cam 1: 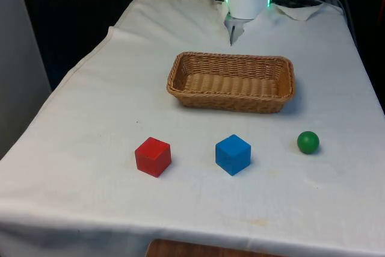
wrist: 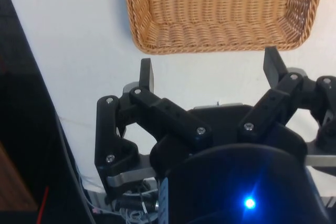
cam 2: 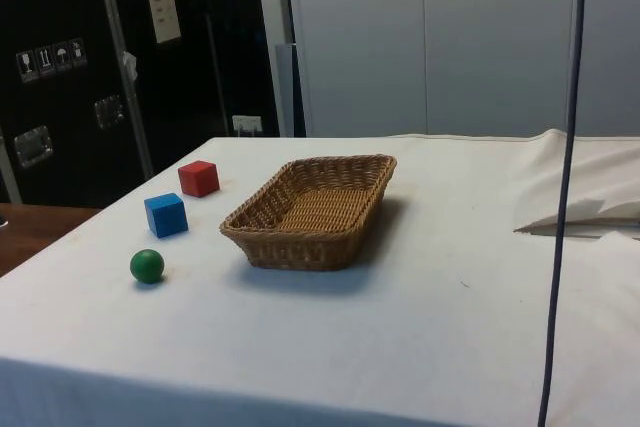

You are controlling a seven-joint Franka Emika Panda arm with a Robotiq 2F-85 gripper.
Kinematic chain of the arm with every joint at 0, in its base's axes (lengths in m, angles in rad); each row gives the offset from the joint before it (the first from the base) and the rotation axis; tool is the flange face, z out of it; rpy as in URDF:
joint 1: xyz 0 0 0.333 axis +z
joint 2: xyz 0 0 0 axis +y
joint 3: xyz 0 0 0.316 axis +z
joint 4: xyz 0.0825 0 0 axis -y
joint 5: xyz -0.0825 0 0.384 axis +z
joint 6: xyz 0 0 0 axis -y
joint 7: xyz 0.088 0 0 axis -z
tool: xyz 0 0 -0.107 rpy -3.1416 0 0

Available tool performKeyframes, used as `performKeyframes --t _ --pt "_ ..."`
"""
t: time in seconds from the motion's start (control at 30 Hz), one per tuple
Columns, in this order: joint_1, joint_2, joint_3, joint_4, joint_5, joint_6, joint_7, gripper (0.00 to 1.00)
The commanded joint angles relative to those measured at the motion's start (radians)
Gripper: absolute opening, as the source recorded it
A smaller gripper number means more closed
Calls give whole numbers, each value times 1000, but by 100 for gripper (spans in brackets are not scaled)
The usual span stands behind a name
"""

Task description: Place all non-red objects into the basket.

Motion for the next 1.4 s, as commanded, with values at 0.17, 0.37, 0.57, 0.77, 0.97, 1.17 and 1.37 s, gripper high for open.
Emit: performKeyframes --t 0.17,0.37,0.57,0.77,0.97,1.17,1.37 --pt "4 25 9 24 0 19 -6 100" --pt "5 44 14 41 1 36 -13 100" --pt "1 68 14 56 4 52 -19 100" --pt "-3 97 12 67 6 71 -15 100" --pt "-6 129 10 83 9 88 -10 100" --pt "-8 169 7 101 16 108 8 100" --pt "-8 199 6 108 20 129 30 100"
